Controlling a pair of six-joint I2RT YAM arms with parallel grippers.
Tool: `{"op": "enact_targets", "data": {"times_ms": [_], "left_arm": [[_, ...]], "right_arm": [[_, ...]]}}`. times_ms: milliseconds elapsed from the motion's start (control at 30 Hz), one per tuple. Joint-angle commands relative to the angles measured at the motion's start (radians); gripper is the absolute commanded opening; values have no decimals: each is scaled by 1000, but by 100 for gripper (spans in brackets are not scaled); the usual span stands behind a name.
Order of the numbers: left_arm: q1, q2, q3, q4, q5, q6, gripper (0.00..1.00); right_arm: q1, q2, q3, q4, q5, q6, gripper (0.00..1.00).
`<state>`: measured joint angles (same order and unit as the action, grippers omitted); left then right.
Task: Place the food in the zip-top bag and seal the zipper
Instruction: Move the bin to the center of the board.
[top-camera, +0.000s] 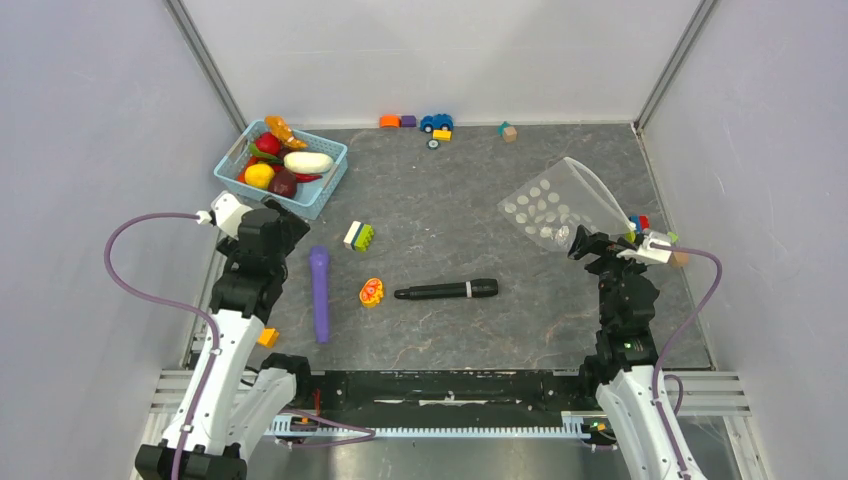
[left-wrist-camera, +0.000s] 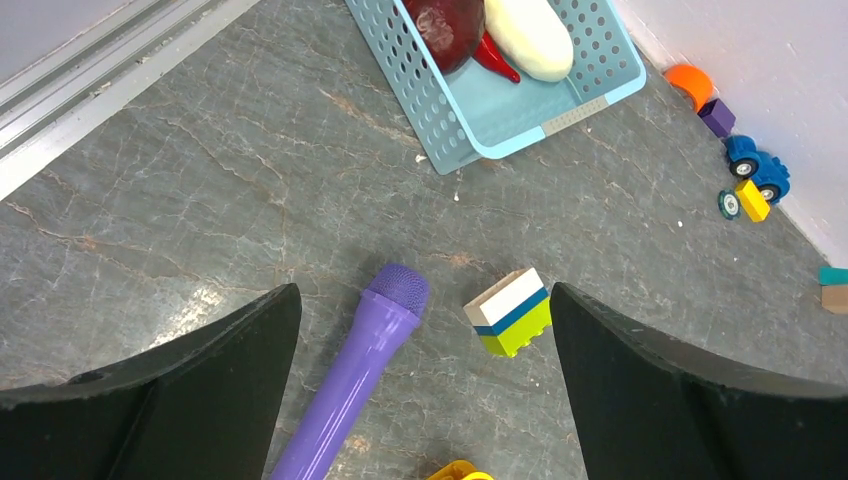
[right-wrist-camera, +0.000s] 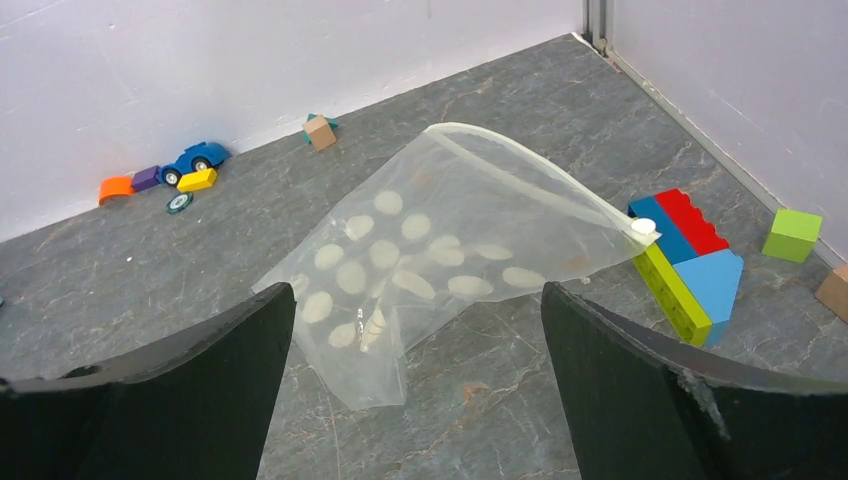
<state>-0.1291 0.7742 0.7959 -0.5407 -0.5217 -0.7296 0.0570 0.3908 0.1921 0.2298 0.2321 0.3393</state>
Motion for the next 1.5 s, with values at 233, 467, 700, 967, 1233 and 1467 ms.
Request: {"op": "enact_targets", "data": {"times_ms": [233, 467, 700, 967, 1233, 1467], "left_arm": [[5, 38, -10, 123, 105, 28, 100], [4, 242, 75, 314, 187, 105, 100], [5, 724, 442, 221, 296, 328, 100], [16, 1141, 776, 140, 323, 536, 100], [23, 1286, 907, 109, 314, 617, 98], [22, 1387, 1006, 35, 370, 672, 68]], "right_arm": [[3, -85, -95, 142, -87, -38, 98], [3, -45, -88, 169, -217, -84, 98], [3, 19, -48, 118, -285, -104, 98], [1, 57, -33, 95, -287, -93, 98], [3, 37, -39, 100, -279, -105, 98], [3, 40, -23, 79, -276, -116, 98]]}}
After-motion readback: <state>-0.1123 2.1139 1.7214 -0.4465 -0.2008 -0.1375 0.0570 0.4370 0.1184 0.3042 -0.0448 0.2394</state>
